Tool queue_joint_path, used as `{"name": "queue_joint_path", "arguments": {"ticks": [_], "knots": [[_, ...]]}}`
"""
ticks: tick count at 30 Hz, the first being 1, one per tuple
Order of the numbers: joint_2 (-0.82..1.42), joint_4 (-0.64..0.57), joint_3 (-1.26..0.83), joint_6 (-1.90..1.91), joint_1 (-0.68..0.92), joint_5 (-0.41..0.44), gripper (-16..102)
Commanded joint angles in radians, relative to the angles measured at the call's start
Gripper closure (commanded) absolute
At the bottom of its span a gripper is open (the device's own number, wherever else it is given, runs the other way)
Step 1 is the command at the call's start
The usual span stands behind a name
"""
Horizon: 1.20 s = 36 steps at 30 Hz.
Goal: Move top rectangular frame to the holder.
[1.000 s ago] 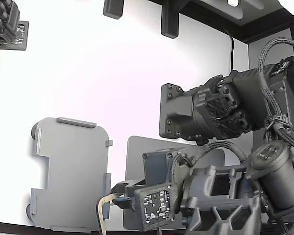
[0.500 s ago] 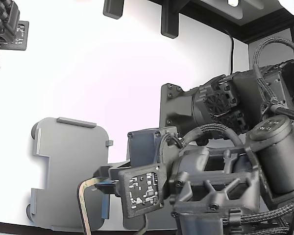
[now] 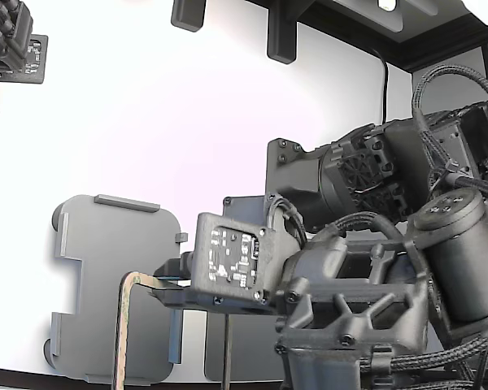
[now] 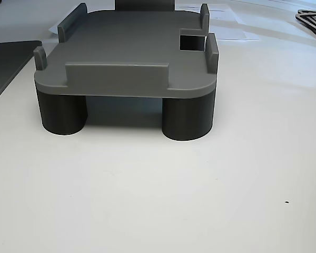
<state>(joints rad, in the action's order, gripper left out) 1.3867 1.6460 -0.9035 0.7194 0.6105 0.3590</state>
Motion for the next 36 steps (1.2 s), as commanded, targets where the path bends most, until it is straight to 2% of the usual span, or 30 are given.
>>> {"name": "queue_joint_path", "arguments": {"ticks": [1, 4, 17, 36], "knots": [[0.049, 0.008, -0.034, 0.423, 0.003, 0.014, 99], [0.072, 0.008, -0.114, 0.726, 0.009, 0.015, 99], [0.081, 0.009, -0.318, 1.368, -0.017, -0.032, 99], [0.078, -0.038, -0.459, 1.500, -0.038, -0.144, 99]]}}
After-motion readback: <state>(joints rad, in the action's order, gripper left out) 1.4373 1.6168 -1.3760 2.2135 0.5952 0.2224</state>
